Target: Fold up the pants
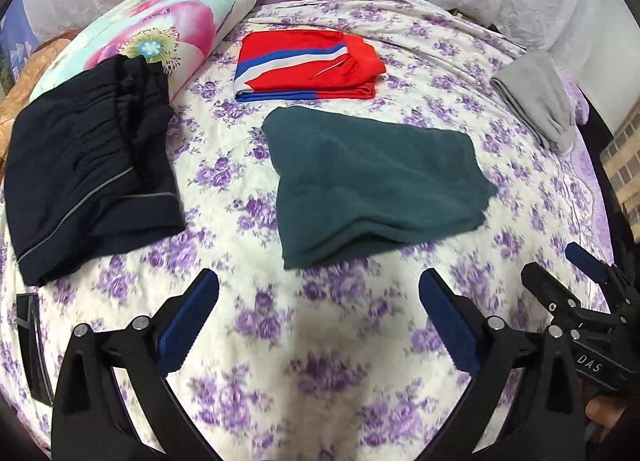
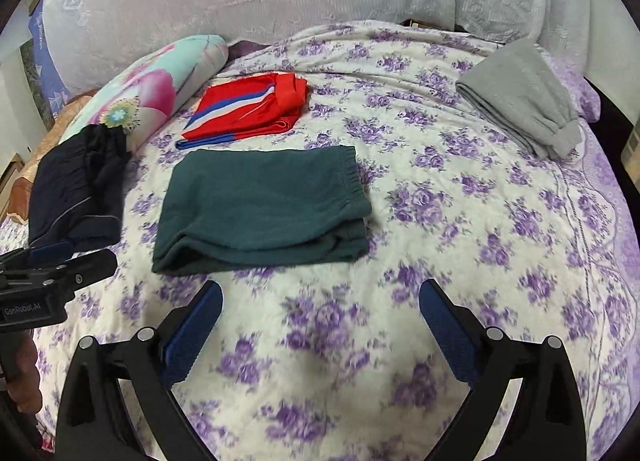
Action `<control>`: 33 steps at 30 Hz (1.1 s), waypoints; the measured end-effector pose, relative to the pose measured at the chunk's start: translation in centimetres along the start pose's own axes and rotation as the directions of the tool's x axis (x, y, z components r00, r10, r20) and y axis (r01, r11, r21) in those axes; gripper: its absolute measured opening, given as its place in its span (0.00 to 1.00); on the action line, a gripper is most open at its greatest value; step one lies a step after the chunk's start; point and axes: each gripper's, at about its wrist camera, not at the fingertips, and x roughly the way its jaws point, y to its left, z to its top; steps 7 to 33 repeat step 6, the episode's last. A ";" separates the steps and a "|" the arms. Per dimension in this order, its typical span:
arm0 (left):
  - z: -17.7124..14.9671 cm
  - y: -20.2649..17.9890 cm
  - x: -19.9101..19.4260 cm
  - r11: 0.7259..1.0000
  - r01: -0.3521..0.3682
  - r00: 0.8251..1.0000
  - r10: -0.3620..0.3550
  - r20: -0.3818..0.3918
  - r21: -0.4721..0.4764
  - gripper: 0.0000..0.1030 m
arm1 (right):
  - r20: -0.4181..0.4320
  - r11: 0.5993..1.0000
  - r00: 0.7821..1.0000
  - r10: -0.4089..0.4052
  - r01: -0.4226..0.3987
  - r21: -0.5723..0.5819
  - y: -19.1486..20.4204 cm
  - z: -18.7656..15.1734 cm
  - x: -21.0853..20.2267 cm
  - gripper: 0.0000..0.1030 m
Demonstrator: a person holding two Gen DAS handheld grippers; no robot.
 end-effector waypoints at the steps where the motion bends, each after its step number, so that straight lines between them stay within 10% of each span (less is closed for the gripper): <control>1: -0.3 -0.2 -0.3 1.000 -0.013 1.000 0.013 0.001 0.012 0.95 | 0.002 1.000 1.000 -0.003 0.003 0.002 0.0 -0.4 -0.5 0.96; 33: -1.8 -0.7 -1.8 0.999 -0.045 0.999 0.045 0.017 0.024 0.95 | 0.006 1.000 1.000 -0.005 0.005 0.009 0.1 -1.9 -2.2 0.96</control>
